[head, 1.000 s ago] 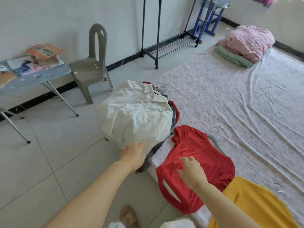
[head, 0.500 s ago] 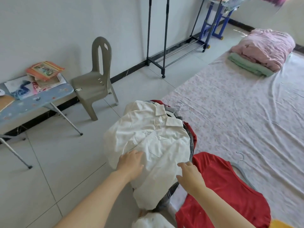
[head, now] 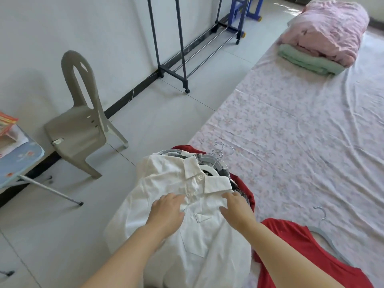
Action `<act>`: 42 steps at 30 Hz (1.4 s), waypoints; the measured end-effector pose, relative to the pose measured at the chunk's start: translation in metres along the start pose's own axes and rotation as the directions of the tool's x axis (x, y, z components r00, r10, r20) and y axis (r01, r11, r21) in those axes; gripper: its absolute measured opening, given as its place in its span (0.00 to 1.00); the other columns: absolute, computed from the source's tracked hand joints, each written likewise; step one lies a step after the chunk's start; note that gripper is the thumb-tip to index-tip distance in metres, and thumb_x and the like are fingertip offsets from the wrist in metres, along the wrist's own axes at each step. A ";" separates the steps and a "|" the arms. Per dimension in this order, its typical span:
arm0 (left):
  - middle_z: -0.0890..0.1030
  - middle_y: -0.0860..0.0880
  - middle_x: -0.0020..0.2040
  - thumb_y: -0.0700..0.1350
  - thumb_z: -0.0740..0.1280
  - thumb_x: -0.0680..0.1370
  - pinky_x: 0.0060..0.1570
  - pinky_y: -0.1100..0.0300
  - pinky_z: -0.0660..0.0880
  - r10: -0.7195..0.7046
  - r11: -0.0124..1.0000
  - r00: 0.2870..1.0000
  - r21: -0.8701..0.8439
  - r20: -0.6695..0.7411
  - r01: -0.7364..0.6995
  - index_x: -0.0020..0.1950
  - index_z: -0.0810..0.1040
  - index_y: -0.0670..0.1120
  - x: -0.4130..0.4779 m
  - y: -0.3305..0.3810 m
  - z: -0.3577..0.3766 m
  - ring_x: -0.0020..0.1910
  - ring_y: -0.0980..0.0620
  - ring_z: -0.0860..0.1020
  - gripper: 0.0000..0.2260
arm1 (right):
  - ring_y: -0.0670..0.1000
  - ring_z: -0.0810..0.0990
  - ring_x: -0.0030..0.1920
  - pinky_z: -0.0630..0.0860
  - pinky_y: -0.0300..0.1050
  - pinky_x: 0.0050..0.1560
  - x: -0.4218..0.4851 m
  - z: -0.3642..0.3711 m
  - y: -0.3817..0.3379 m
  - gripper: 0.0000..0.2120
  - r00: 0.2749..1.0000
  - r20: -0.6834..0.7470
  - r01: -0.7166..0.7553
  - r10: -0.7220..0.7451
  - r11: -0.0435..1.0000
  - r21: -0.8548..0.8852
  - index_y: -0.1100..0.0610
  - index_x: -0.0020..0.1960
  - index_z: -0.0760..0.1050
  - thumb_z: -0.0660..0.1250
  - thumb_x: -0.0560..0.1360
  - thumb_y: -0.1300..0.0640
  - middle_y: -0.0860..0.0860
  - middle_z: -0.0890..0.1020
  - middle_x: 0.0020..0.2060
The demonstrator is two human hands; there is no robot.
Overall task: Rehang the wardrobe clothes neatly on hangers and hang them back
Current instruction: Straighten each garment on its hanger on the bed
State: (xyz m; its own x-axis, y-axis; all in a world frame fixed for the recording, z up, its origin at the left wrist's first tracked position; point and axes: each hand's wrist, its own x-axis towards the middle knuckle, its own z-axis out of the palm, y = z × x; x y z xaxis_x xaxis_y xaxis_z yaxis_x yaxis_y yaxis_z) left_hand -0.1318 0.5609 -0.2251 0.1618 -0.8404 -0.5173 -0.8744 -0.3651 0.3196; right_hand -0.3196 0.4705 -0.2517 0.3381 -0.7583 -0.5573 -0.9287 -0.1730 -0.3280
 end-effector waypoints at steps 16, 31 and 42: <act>0.66 0.53 0.68 0.50 0.59 0.78 0.63 0.60 0.58 0.115 0.993 0.991 -0.036 0.075 -0.113 0.71 0.61 0.53 0.123 -0.061 0.031 0.67 0.52 0.64 0.21 | 0.58 0.72 0.57 0.68 0.47 0.52 0.172 0.046 -0.017 0.10 0.951 -0.215 -0.223 0.221 0.975 0.013 0.58 0.54 0.75 0.59 0.76 0.58 0.56 0.77 0.52; 0.70 0.49 0.67 0.44 0.63 0.76 0.62 0.58 0.60 0.324 0.924 0.899 -0.105 -0.294 -0.367 0.71 0.65 0.48 0.109 -0.031 -0.028 0.65 0.49 0.67 0.23 | 0.60 0.80 0.40 0.73 0.52 0.47 0.075 0.014 -0.043 0.09 0.801 -0.570 -0.031 0.183 0.964 0.265 0.61 0.47 0.79 0.73 0.67 0.65 0.55 0.84 0.41; 0.74 0.55 0.62 0.47 0.65 0.76 0.68 0.49 0.56 0.636 0.742 0.730 -0.061 -0.251 -0.668 0.65 0.72 0.54 0.032 0.001 -0.070 0.65 0.55 0.68 0.17 | 0.45 0.73 0.43 0.67 0.36 0.45 -0.078 -0.025 -0.090 0.21 0.570 -0.805 0.059 0.164 0.969 0.239 0.54 0.45 0.78 0.80 0.56 0.66 0.44 0.82 0.34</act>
State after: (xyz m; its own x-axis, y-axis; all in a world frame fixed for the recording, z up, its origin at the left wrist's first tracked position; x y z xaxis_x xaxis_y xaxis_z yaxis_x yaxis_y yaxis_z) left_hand -0.0955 0.5055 -0.1856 -0.3233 -0.9460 0.0249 -0.7289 0.2658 0.6309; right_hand -0.2664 0.5289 -0.1595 -0.0826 -0.9666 0.2427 -0.8436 -0.0619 -0.5333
